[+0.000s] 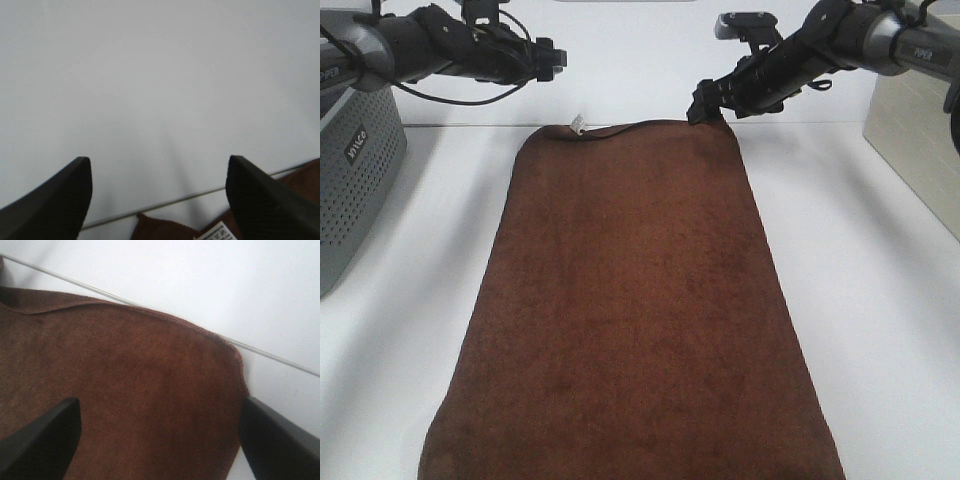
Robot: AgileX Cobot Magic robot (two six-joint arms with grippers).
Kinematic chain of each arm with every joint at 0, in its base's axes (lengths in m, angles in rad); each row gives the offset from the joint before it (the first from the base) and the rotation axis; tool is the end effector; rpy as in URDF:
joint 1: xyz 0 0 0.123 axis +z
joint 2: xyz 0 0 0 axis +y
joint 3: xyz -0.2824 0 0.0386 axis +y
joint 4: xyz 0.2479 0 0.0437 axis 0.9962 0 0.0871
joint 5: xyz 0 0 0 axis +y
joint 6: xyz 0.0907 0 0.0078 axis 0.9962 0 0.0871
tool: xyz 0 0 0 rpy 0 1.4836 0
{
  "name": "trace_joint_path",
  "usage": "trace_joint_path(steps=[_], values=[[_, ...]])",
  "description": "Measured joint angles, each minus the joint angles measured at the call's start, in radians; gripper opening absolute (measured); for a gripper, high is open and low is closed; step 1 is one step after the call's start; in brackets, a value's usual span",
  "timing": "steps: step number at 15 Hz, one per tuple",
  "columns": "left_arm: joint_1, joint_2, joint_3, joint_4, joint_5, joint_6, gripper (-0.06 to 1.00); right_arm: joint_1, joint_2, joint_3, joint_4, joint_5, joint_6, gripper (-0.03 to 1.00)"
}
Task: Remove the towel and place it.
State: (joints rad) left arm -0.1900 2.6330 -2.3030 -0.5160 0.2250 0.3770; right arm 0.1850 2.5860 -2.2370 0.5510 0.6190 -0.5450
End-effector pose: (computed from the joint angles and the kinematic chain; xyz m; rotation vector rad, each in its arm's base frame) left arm 0.5833 -0.1225 0.1492 0.1333 2.0168 -0.3133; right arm 0.5533 0.1317 0.1327 -0.4597 2.3233 0.4165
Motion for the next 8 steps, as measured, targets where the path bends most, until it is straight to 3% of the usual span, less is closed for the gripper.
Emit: trace_joint_path(steps=[5, 8], values=[[0.0, -0.006, -0.139, 0.206, 0.268, -0.003, 0.69, 0.0, -0.129, 0.0, -0.099, 0.251, 0.031, 0.82], [0.0, 0.013, -0.139, 0.285, 0.284, -0.007, 0.69, 0.0, -0.189, 0.0, -0.103, 0.426, 0.112, 0.82]])
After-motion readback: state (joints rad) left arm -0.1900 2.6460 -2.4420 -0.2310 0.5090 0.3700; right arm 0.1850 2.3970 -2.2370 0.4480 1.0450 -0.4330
